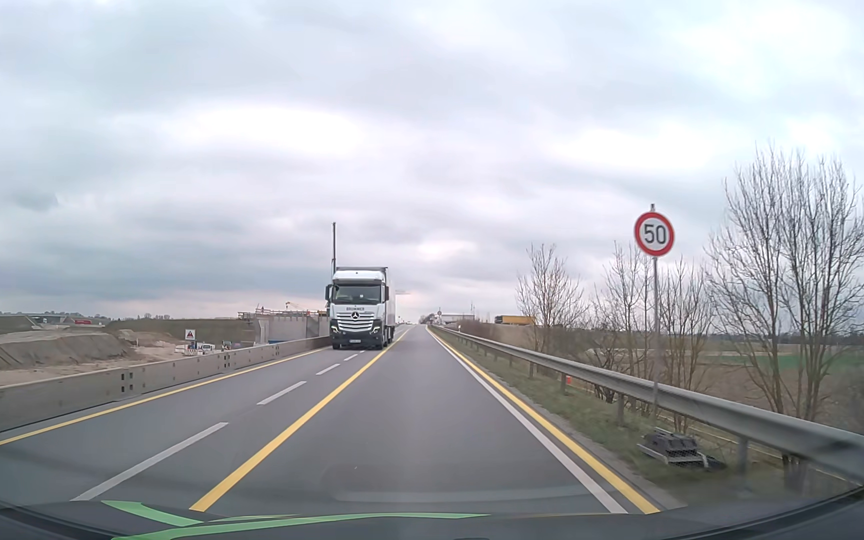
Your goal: Follow the waypoints while adhering to traffic rules and regulations
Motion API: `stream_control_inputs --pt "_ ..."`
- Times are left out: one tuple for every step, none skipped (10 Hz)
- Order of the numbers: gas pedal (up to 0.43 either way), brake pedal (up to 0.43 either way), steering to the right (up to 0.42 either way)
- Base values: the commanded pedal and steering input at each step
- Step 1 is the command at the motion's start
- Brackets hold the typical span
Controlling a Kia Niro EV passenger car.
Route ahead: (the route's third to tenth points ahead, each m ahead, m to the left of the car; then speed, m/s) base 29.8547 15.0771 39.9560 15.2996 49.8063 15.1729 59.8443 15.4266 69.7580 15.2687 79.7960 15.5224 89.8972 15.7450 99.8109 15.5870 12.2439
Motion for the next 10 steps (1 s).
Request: stream_control_inputs --pt "0.15 0.0 0.0" --pt "0.15 0.0 0.0" --pt "0.15 0.0 0.0" --pt "0.15 0.0 0.0" --pt "0.15 0.0 0.0" --pt "0.15 0.0 0.0" --pt "0.15 0.0 0.0" --pt "0.15 0.0 0.0" --pt "0.15 0.0 0.0" --pt "0.15 0.0 0.0"
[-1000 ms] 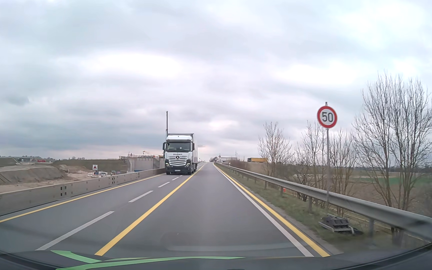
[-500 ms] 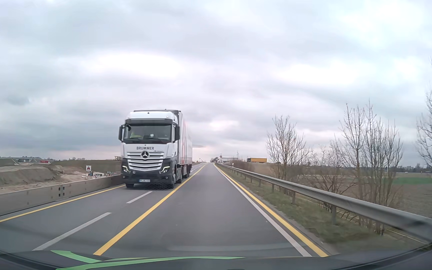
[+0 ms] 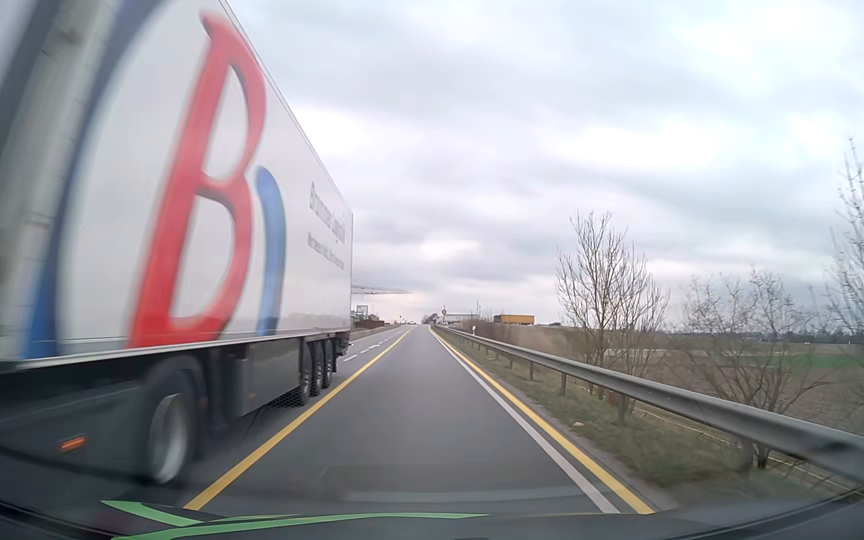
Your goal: Follow the waypoints while adhering to traffic rules and regulations
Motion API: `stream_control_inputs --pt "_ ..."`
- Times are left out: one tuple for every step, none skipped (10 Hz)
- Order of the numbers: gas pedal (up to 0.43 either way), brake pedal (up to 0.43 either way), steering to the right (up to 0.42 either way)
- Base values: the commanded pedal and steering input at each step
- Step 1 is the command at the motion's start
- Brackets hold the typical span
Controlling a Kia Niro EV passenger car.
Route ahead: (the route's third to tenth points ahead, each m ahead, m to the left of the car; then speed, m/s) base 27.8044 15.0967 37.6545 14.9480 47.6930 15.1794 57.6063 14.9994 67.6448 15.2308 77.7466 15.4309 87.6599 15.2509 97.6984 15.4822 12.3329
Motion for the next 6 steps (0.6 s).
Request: stream_control_inputs --pt "0.15 0.0 0.0" --pt "0.15 0.0 0.0" --pt "0.157 0.0 0.0" --pt "0.157 0.0 0.0" --pt "0.157 0.0 0.0" --pt "0.157 0.0 0.0"
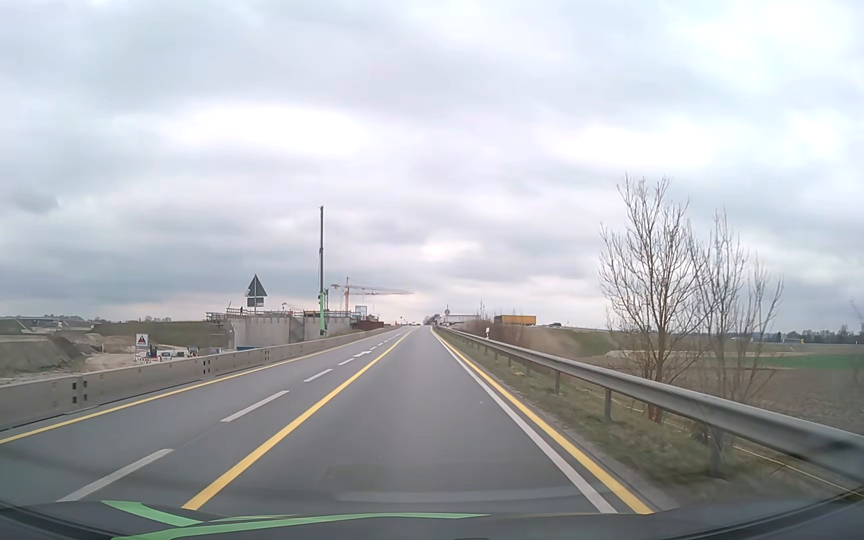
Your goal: Follow the waypoints while adhering to traffic rules and regulations
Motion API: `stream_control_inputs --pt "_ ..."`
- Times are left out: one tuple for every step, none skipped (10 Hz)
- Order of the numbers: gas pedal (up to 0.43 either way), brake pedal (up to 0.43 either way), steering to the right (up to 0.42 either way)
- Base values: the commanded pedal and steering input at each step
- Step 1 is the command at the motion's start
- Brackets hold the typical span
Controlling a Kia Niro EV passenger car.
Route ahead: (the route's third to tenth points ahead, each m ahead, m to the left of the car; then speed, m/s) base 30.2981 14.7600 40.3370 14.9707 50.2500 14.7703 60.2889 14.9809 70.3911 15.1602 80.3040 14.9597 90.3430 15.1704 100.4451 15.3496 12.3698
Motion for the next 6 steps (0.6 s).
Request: stream_control_inputs --pt "0.157 0.0 0.0" --pt "0.157 0.0 0.0" --pt "0.157 0.0 0.0" --pt "0.157 0.0 0.0" --pt "0.157 0.0 0.0" --pt "0.157 0.0 0.0"
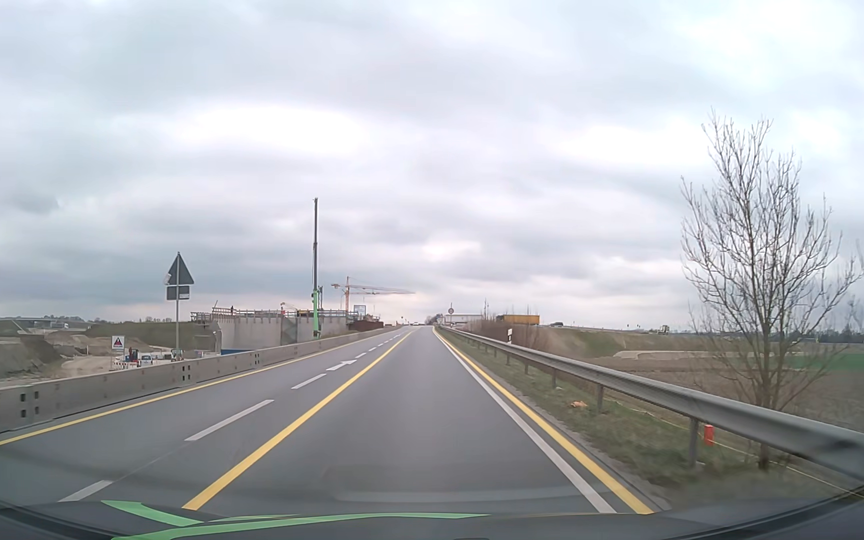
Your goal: Follow the waypoints while adhering to traffic rules and regulations
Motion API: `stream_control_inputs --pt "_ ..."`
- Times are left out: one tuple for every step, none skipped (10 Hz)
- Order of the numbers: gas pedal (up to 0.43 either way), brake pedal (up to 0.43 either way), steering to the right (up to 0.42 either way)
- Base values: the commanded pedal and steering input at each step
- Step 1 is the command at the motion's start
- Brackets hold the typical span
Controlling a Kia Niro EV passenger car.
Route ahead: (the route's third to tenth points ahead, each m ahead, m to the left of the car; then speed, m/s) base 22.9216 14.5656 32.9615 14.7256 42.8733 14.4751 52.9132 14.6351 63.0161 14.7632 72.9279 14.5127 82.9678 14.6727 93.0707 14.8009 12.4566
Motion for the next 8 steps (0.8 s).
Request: stream_control_inputs --pt "0.157 0.0 0.0" --pt "0.157 0.0 0.0" --pt "0.157 0.0 0.0" --pt "0.157 0.0 0.0" --pt "0.157 0.0 0.0" --pt "0.157 0.0 0.0" --pt "0.157 0.0 0.0" --pt "0.157 0.0 0.0"
